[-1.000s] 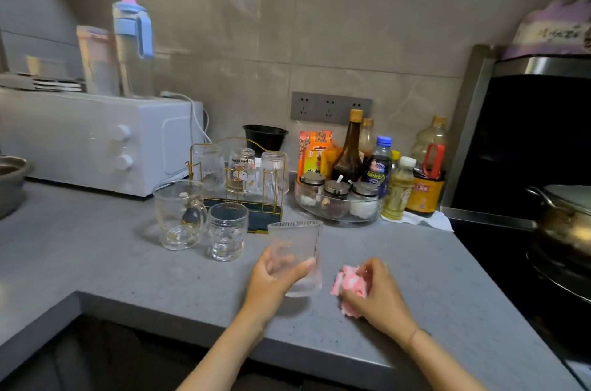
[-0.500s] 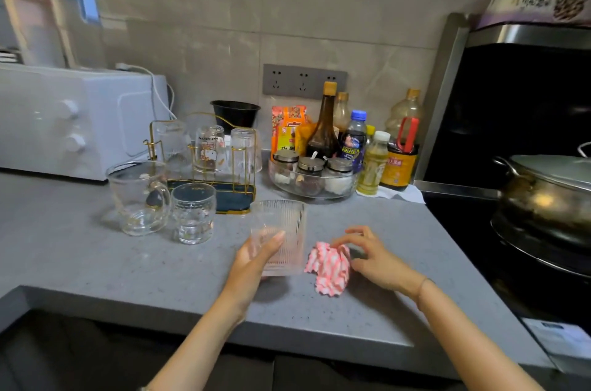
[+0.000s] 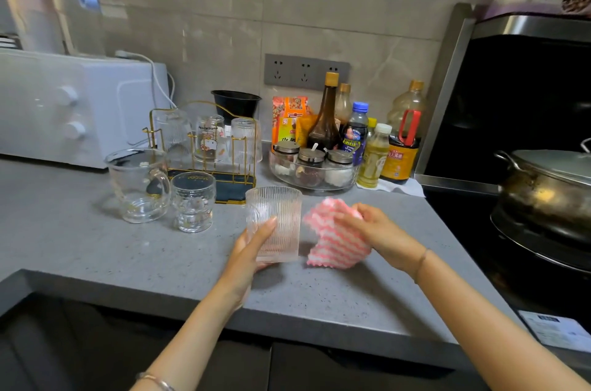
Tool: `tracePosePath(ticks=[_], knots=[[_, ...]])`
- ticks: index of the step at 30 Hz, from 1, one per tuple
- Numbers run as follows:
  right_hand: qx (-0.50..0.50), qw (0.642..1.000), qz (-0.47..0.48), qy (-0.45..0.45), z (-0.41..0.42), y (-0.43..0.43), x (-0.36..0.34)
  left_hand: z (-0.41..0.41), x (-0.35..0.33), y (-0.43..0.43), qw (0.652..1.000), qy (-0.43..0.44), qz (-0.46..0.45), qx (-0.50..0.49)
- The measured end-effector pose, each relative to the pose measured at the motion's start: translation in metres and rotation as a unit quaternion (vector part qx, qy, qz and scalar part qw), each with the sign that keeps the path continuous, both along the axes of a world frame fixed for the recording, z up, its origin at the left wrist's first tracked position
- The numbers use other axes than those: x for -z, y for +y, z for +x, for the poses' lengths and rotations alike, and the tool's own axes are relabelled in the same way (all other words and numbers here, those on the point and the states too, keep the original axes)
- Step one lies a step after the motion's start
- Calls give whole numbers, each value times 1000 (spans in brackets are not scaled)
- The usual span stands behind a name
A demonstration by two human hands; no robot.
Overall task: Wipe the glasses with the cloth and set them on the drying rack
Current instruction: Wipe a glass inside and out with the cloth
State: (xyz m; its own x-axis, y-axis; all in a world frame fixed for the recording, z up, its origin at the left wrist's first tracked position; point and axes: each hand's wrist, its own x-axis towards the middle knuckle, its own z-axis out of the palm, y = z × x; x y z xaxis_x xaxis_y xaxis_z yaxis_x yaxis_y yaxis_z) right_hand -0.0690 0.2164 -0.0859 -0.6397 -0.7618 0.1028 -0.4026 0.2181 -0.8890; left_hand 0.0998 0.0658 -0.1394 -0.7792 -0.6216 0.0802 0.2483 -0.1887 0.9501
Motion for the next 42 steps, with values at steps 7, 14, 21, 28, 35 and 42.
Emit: tracePosePath(ticks=[7, 14, 21, 28, 35, 42], knots=[[120, 957, -250, -88, 40, -25, -12, -3, -4, 1, 998, 35, 57, -5], [-10, 956, -280, 85, 109, -63, 6, 2, -10, 4, 997, 26, 70, 13], [-17, 943, -315, 103, 115, -59, -12, 16, -26, 15, 996, 77, 27, 22], [-24, 929, -269, 254, 127, -40, -22, 27, -44, 39, 995, 84, -39, -36], [-60, 895, -282, 341, 152, -24, 3, 34, -59, 29, 997, 66, 30, 15], [-12, 919, -266, 289, 139, -26, -19, 34, -61, 48, 997, 64, -48, -10]])
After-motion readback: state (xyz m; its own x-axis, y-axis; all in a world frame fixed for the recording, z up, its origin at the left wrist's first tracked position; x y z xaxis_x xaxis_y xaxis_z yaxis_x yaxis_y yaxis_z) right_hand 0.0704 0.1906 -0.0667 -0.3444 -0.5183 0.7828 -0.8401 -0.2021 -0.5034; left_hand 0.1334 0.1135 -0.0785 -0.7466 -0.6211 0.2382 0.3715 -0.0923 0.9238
